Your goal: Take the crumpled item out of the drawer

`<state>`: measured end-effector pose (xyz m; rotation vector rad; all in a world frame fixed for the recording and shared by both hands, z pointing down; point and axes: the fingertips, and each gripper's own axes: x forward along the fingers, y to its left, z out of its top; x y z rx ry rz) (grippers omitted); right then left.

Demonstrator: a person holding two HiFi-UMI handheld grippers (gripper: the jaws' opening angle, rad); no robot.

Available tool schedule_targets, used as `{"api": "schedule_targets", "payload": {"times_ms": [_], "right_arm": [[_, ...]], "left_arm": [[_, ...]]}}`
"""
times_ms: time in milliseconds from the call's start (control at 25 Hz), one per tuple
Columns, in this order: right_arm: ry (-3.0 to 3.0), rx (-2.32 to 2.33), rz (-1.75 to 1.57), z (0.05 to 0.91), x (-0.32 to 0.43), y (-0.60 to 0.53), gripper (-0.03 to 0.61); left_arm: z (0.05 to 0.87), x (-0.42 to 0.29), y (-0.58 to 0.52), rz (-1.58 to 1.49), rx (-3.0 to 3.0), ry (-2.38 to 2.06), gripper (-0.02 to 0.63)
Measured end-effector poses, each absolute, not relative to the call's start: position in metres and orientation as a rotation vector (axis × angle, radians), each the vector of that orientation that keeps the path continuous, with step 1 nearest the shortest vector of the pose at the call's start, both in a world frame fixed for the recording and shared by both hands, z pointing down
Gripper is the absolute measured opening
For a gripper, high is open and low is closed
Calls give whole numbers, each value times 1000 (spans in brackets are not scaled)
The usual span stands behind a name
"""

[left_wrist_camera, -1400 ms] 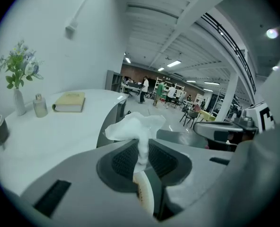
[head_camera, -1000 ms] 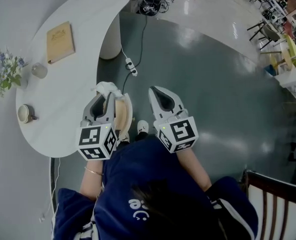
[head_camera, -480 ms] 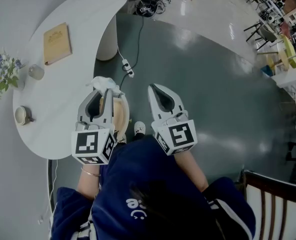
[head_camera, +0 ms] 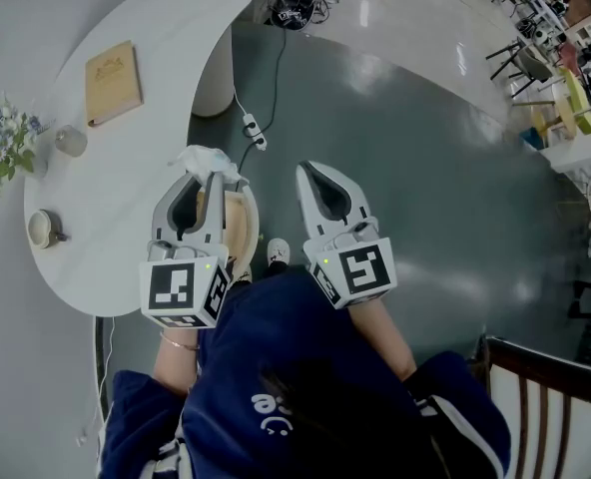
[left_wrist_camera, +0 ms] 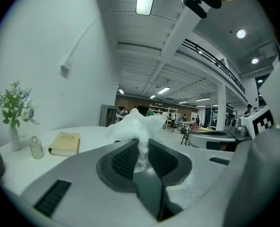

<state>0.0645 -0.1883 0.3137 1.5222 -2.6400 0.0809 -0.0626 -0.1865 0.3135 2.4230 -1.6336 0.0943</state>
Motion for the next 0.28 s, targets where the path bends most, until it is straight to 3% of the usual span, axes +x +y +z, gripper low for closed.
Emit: {"api": "schedule_targets", "payload": {"times_ms": [280], "right_arm": [[-2633,1505,41,311,59,-190,6]], "left_arm": [[312,-66,-188,88,2425,-1644,69]]}}
